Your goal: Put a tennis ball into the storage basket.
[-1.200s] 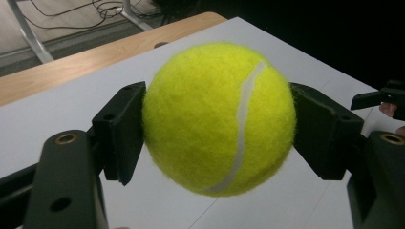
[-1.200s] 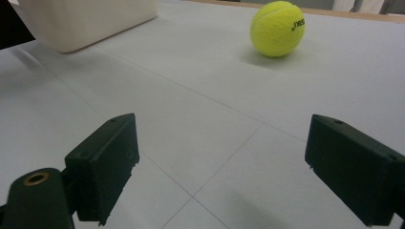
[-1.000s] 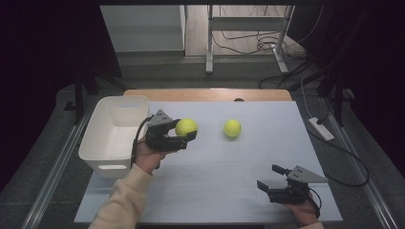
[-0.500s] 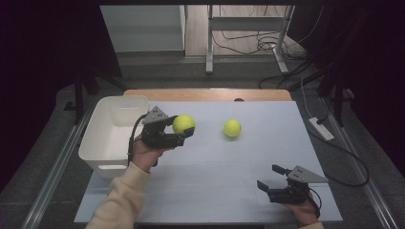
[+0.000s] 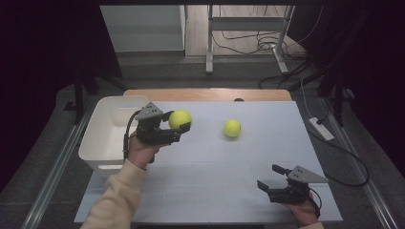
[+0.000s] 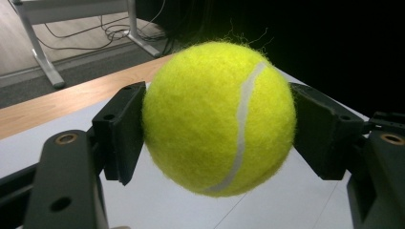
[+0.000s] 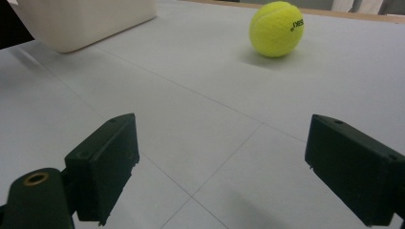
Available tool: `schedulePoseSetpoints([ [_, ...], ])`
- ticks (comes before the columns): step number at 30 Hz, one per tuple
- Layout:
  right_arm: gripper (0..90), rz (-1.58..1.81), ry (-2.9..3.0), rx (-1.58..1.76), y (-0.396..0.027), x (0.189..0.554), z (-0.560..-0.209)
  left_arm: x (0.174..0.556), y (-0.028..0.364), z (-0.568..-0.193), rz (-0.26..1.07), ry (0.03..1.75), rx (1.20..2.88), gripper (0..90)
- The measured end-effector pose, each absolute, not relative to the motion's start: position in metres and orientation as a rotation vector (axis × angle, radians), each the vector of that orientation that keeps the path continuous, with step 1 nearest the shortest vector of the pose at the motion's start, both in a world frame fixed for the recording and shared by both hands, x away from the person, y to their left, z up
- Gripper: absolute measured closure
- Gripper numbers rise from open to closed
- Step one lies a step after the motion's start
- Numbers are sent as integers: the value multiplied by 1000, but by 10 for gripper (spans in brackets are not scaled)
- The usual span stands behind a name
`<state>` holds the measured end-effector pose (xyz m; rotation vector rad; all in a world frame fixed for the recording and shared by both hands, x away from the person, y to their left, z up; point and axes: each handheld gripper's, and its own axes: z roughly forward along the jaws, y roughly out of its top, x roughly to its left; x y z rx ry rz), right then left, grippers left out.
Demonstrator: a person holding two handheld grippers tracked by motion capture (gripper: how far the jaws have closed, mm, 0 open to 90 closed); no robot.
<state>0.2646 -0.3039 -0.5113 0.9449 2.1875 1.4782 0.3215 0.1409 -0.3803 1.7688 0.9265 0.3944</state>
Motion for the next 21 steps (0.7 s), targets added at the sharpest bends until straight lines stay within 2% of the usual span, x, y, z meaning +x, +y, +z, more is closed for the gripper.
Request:
schedulePoseSetpoints([
  [21, 113, 1478, 2178, 950, -304, 265, -511, 322, 155, -363, 411, 934, 1735, 269],
])
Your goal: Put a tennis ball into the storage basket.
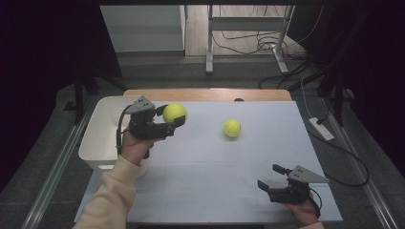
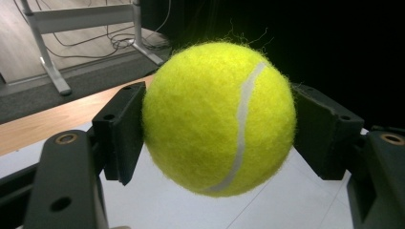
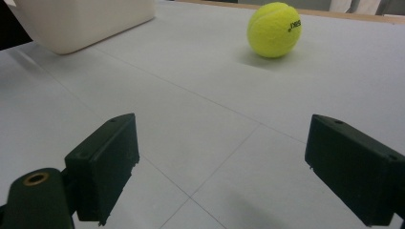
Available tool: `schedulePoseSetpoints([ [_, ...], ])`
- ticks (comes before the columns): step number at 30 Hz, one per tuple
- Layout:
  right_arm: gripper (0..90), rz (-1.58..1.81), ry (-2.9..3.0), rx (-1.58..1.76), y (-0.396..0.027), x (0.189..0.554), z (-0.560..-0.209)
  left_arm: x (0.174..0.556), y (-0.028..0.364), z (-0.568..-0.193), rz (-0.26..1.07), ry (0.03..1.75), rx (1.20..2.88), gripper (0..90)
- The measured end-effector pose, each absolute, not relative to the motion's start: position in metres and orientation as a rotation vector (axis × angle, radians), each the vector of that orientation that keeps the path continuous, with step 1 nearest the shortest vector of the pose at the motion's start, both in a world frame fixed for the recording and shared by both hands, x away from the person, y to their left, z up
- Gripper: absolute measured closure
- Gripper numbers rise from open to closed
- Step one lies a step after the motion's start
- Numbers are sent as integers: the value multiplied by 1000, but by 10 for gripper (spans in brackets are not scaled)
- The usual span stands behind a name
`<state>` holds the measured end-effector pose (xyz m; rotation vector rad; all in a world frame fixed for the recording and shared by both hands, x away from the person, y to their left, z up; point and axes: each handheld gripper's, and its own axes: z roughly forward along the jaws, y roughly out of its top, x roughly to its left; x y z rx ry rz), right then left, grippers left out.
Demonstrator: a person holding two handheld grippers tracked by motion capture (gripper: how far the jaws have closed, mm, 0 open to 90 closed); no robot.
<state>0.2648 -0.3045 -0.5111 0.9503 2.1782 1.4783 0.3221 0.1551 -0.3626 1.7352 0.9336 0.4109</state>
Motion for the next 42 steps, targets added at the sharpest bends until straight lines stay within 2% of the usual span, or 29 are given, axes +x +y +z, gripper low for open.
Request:
schedulePoseSetpoints([
  [42, 113, 1492, 2165, 945, -305, 264, -510, 332, 199, -359, 485, 1054, 1711, 270],
])
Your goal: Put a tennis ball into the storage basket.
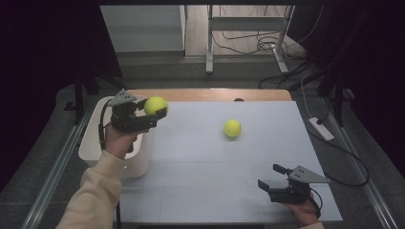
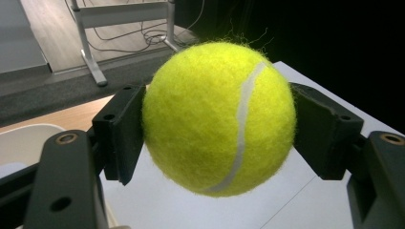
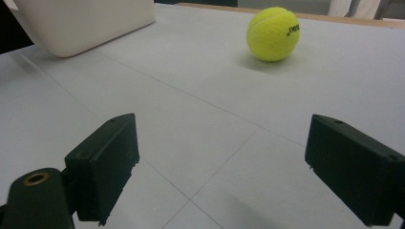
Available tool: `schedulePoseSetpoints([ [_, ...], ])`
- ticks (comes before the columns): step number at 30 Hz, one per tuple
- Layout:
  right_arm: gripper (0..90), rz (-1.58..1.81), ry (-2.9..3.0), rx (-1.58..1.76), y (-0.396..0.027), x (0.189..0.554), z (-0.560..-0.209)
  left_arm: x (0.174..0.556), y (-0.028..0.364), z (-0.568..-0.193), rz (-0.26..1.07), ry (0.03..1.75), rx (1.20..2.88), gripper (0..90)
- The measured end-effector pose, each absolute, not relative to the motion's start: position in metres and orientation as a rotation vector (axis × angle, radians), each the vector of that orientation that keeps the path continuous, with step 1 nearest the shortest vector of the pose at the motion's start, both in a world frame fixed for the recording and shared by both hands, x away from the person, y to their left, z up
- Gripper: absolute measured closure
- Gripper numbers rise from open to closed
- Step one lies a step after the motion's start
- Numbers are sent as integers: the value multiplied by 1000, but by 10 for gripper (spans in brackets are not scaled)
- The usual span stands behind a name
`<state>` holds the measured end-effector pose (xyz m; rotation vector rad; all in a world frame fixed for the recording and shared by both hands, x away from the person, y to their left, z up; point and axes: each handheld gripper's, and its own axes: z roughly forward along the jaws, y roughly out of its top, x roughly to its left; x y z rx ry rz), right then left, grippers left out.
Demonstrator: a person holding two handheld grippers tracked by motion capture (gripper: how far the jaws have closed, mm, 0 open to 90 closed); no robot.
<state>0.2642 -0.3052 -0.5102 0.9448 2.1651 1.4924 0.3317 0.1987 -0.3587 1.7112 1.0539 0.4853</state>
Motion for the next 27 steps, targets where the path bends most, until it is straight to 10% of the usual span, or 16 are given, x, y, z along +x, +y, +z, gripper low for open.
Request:
schedulePoseSetpoints([
  [27, 113, 1486, 2155, 949, -305, 264, -509, 348, 240, -368, 535, 1183, 1675, 270],
])
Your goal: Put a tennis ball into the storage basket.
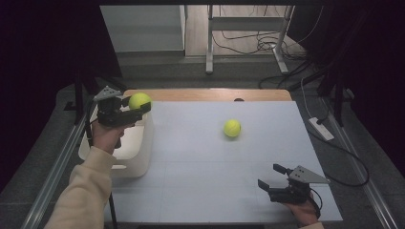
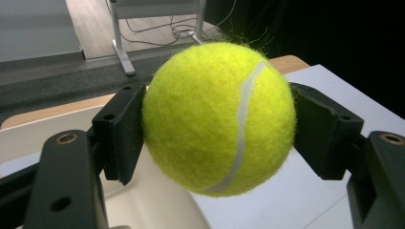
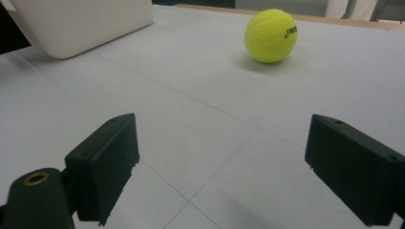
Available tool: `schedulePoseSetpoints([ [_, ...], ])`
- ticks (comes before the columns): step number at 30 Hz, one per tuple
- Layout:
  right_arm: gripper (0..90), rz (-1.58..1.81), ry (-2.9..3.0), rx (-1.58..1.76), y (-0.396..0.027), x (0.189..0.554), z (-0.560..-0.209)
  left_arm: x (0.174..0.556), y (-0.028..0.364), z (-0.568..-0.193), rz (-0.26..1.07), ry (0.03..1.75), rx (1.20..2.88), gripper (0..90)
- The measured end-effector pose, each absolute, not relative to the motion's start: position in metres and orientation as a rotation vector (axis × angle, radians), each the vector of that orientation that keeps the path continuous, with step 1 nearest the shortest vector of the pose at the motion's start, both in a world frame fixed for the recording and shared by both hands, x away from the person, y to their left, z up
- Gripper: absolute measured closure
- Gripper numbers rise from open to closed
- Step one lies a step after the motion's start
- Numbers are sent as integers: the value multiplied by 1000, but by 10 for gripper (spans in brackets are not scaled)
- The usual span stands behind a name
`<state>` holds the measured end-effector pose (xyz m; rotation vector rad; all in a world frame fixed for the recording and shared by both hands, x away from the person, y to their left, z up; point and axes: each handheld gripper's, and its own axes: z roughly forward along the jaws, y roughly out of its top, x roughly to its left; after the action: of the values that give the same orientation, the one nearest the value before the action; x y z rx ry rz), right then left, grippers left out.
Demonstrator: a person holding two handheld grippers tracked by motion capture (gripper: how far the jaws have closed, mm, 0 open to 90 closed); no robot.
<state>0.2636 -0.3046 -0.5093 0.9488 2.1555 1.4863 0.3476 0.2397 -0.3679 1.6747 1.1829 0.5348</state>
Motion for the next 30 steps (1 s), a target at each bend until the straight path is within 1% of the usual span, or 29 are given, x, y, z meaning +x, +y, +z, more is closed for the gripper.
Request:
schedulePoseSetpoints([
  [30, 113, 1479, 2173, 950, -304, 264, -510, 371, 274, -378, 572, 1338, 1673, 269],
])
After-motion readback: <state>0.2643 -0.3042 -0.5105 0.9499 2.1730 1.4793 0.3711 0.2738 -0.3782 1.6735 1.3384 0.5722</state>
